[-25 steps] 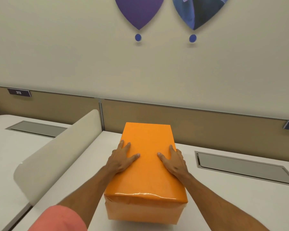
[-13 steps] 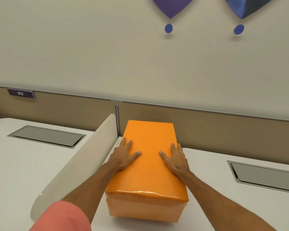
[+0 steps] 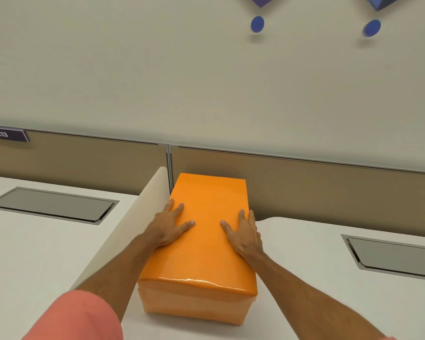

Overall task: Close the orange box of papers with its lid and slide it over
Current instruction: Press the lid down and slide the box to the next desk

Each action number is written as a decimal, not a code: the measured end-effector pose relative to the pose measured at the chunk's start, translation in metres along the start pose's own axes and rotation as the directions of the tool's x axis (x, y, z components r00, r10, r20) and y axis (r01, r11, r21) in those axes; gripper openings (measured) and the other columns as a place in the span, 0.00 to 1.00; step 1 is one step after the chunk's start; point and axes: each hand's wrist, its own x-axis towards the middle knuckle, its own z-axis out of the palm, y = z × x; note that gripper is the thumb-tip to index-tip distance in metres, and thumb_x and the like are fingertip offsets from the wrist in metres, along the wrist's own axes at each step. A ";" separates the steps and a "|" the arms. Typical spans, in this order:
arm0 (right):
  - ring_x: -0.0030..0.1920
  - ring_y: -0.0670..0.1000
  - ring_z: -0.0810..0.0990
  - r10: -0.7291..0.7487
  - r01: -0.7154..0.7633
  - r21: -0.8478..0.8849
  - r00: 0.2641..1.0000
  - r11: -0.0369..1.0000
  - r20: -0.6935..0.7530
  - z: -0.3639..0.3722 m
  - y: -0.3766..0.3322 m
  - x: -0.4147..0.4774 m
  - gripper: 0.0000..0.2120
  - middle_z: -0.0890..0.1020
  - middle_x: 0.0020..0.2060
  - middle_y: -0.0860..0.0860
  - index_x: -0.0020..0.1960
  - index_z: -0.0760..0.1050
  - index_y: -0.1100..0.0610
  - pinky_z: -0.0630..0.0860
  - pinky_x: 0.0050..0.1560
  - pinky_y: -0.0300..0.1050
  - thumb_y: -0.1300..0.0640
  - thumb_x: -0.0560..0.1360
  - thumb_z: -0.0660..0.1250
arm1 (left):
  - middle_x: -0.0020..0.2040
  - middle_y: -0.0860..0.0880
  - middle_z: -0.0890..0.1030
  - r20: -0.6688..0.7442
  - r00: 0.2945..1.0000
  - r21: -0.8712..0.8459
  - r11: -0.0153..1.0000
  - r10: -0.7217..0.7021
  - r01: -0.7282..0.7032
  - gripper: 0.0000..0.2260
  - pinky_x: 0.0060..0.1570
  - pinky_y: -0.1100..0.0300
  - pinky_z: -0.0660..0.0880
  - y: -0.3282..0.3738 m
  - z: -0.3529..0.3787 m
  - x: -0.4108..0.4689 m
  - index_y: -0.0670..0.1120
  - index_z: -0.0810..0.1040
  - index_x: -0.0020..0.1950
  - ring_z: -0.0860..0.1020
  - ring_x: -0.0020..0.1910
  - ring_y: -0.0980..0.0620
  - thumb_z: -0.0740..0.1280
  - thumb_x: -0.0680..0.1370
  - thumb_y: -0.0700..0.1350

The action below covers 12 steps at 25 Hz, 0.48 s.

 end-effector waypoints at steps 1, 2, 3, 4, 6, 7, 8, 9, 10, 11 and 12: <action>0.74 0.63 0.62 0.000 0.000 0.000 1.000 1.000 0.000 0.004 -0.003 0.001 0.42 0.46 0.79 0.54 0.79 0.46 0.52 0.65 0.69 0.62 0.32 0.75 0.56 | 0.81 0.48 0.44 0.001 1.000 0.009 1.000 -0.004 0.004 0.38 0.74 0.40 0.59 -0.004 0.000 0.001 0.52 0.48 0.79 0.57 0.77 0.38 0.57 0.75 0.68; 0.74 0.63 0.63 -0.001 0.001 -0.002 1.000 1.000 0.003 0.008 -0.006 0.003 0.42 0.46 0.79 0.54 0.79 0.46 0.52 0.66 0.69 0.62 0.32 0.75 0.56 | 0.81 0.47 0.44 0.000 1.000 0.014 1.000 -0.009 0.009 0.38 0.74 0.40 0.59 -0.009 0.000 0.002 0.53 0.48 0.79 0.57 0.77 0.38 0.56 0.75 0.68; 0.74 0.63 0.63 -0.001 0.001 -0.006 1.000 1.000 0.007 0.011 -0.008 0.005 0.42 0.47 0.79 0.54 0.79 0.46 0.52 0.66 0.69 0.62 0.32 0.75 0.56 | 0.81 0.47 0.44 0.000 1.000 0.019 1.000 -0.014 0.014 0.38 0.73 0.40 0.59 -0.012 0.001 0.003 0.53 0.48 0.79 0.57 0.77 0.38 0.56 0.76 0.68; 0.74 0.63 0.63 0.000 0.000 -0.010 1.000 1.000 0.009 0.013 -0.010 0.006 0.42 0.47 0.79 0.54 0.79 0.46 0.52 0.66 0.69 0.62 0.32 0.75 0.56 | 0.81 0.47 0.44 0.001 1.000 0.022 1.000 -0.017 0.017 0.38 0.73 0.39 0.59 -0.015 0.002 0.004 0.53 0.47 0.79 0.57 0.77 0.38 0.56 0.76 0.68; 0.73 0.63 0.64 0.005 -0.005 -0.022 1.000 1.000 0.006 0.015 -0.012 0.008 0.41 0.46 0.79 0.54 0.79 0.46 0.52 0.67 0.68 0.62 0.32 0.75 0.56 | 0.81 0.48 0.43 0.010 1.000 0.039 0.999 -0.022 0.021 0.37 0.72 0.39 0.61 -0.018 0.005 0.005 0.54 0.46 0.79 0.57 0.77 0.38 0.54 0.76 0.68; 0.73 0.64 0.64 0.005 -0.005 -0.033 1.000 0.999 0.008 0.016 -0.013 0.009 0.41 0.45 0.79 0.54 0.79 0.45 0.52 0.67 0.68 0.62 0.32 0.75 0.55 | 0.81 0.48 0.43 0.008 1.000 0.066 0.998 -0.025 0.025 0.37 0.71 0.39 0.61 -0.019 0.005 0.006 0.55 0.45 0.79 0.56 0.77 0.38 0.53 0.76 0.69; 0.73 0.64 0.64 0.005 -0.004 -0.044 1.000 0.999 0.014 0.017 -0.013 0.010 0.41 0.45 0.79 0.54 0.79 0.45 0.51 0.67 0.68 0.62 0.32 0.75 0.55 | 0.81 0.48 0.43 -0.003 1.000 0.111 0.993 -0.027 0.027 0.37 0.71 0.39 0.62 -0.019 0.005 0.006 0.55 0.44 0.79 0.55 0.77 0.39 0.52 0.76 0.69; 0.73 0.64 0.63 0.005 -0.004 -0.057 1.000 0.998 0.017 0.017 -0.014 0.010 0.41 0.44 0.79 0.54 0.79 0.43 0.51 0.67 0.68 0.63 0.32 0.76 0.54 | 0.81 0.48 0.44 -0.022 1.000 0.169 0.985 -0.019 0.023 0.37 0.71 0.39 0.61 -0.019 0.004 0.005 0.54 0.44 0.79 0.53 0.78 0.40 0.51 0.76 0.69; 0.74 0.65 0.61 -0.002 0.002 -0.072 1.000 0.997 0.013 0.018 -0.015 0.009 0.40 0.43 0.79 0.54 0.79 0.42 0.51 0.66 0.68 0.64 0.33 0.76 0.54 | 0.81 0.47 0.45 -0.043 0.999 0.232 0.973 0.003 0.007 0.36 0.72 0.40 0.59 -0.018 0.004 0.006 0.52 0.45 0.79 0.51 0.78 0.40 0.50 0.77 0.68; 0.75 0.65 0.58 -0.017 0.017 -0.089 1.000 0.996 0.005 0.018 -0.017 0.008 0.40 0.42 0.79 0.53 0.79 0.40 0.51 0.64 0.69 0.65 0.34 0.77 0.53 | 0.81 0.46 0.47 -0.057 0.998 0.285 0.959 0.033 -0.015 0.35 0.74 0.42 0.57 -0.016 0.004 0.006 0.50 0.46 0.79 0.49 0.79 0.41 0.48 0.78 0.67; 0.77 0.65 0.53 -0.040 0.039 -0.110 0.999 0.993 -0.002 0.019 -0.018 0.007 0.39 0.42 0.79 0.53 0.79 0.39 0.51 0.62 0.70 0.67 0.34 0.77 0.53 | 0.81 0.45 0.47 -0.060 0.996 0.315 0.948 0.060 -0.038 0.34 0.75 0.43 0.54 -0.012 0.005 0.006 0.49 0.46 0.80 0.47 0.79 0.41 0.47 0.79 0.65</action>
